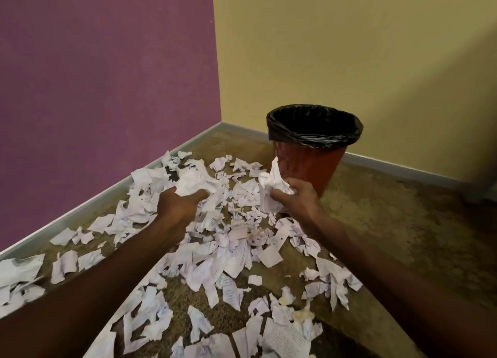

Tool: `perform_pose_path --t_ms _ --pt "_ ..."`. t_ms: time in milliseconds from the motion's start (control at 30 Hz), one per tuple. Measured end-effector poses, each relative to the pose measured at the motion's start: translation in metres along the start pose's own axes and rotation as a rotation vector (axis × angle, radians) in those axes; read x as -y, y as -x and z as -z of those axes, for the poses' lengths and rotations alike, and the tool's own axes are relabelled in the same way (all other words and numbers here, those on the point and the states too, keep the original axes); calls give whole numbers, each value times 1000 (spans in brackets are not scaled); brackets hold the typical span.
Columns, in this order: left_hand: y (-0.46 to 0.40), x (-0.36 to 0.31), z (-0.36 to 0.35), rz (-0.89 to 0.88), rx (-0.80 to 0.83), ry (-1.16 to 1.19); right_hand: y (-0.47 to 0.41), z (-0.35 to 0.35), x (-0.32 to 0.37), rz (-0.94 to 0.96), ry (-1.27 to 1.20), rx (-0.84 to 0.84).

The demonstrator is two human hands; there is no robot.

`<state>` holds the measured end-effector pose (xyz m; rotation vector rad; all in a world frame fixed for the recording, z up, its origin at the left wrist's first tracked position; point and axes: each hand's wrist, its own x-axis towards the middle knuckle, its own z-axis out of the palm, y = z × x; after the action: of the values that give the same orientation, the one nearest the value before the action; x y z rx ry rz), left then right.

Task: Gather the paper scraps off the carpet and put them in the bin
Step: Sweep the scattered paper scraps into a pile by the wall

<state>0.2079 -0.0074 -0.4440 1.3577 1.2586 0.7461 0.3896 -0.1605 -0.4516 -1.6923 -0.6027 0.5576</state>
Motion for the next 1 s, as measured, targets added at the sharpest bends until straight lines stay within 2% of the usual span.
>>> perform_pose_path --t_ms 233,533,800,1000 --pt "-28 -63 -69 -100 127 234 -46 19 40 94 -96 -68" --pt "-59 -130 -159 -177 173 219 -133 47 67 215 -61 -234" --pt "-83 -171 -227 -166 272 226 -184 86 79 133 -124 -341" --pt "-65 -200 -256 -27 677 112 -226 106 75 -39 -230 -405"
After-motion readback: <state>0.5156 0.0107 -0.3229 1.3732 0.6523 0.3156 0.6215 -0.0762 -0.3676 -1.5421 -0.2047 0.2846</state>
